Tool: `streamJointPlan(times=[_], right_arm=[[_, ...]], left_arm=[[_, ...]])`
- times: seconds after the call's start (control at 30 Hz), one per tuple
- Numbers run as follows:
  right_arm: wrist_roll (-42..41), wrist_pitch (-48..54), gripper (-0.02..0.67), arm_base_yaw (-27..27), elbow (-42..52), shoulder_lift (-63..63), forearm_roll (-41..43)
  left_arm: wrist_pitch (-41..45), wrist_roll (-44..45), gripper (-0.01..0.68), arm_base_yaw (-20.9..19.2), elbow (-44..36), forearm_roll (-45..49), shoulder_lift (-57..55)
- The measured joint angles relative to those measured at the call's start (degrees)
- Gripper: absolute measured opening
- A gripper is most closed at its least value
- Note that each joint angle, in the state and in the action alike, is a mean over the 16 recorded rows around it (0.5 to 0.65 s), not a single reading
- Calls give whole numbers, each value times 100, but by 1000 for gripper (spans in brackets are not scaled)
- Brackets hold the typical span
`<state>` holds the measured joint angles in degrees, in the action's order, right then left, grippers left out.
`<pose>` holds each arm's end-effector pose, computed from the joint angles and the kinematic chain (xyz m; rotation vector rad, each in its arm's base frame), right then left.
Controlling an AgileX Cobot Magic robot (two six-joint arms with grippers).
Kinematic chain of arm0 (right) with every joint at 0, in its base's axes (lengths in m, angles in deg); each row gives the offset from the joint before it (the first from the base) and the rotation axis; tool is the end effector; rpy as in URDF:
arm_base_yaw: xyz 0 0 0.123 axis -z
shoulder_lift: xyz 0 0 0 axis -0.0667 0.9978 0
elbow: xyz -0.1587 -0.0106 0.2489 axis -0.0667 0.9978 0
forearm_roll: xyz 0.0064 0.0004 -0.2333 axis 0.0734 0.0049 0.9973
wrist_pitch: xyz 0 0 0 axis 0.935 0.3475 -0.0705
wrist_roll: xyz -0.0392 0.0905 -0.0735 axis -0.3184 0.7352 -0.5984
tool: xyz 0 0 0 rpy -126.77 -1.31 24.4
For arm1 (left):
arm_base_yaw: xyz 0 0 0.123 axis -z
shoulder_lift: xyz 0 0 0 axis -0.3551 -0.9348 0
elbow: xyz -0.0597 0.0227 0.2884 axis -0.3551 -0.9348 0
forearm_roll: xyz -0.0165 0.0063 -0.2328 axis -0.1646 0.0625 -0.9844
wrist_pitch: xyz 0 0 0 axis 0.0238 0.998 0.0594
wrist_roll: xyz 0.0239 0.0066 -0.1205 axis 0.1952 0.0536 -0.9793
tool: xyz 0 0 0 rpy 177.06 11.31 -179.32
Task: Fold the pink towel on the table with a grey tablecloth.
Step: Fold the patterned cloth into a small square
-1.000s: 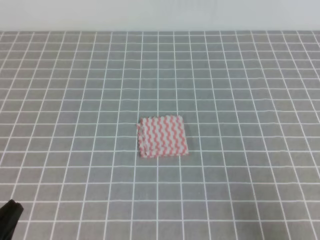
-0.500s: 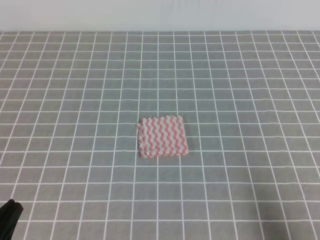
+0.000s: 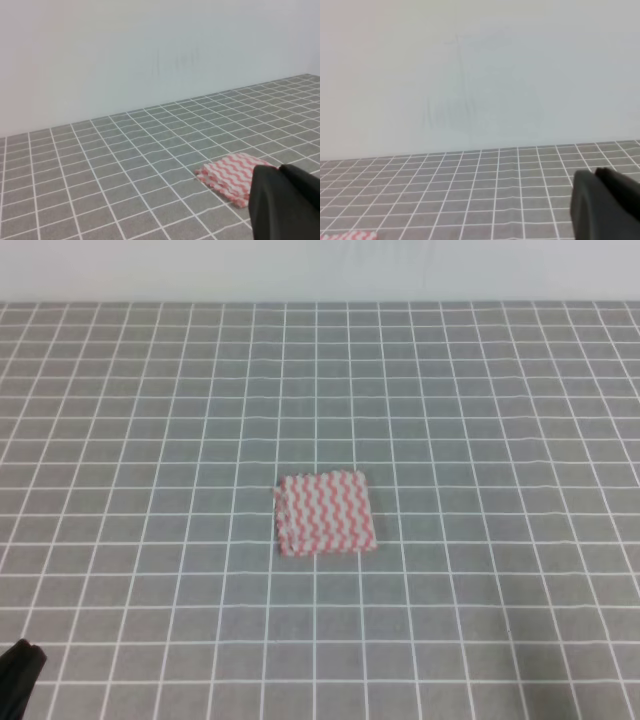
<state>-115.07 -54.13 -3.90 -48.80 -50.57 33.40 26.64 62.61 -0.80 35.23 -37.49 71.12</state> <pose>0.0579 0.0048 0.2171 0.0275 1.4547 0.2108 0.0501 -0.0296 0.2108 0.3705 1.4805 -0.3046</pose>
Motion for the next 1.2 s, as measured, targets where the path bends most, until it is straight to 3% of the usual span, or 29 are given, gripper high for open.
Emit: streamJointPlan(times=[0.17,0.63,1.2], right_arm=[[296,80,-15,0,-25,-41,407],[2699,1387,-15,0,23,6,2970],[2827,2007,-15,0,-18,-29,3089]], left_arm=[[0,0,-3,0,0,0,0],[0,0,-3,0,0,0,-10],[0,0,-2,0,1,1,-14]])
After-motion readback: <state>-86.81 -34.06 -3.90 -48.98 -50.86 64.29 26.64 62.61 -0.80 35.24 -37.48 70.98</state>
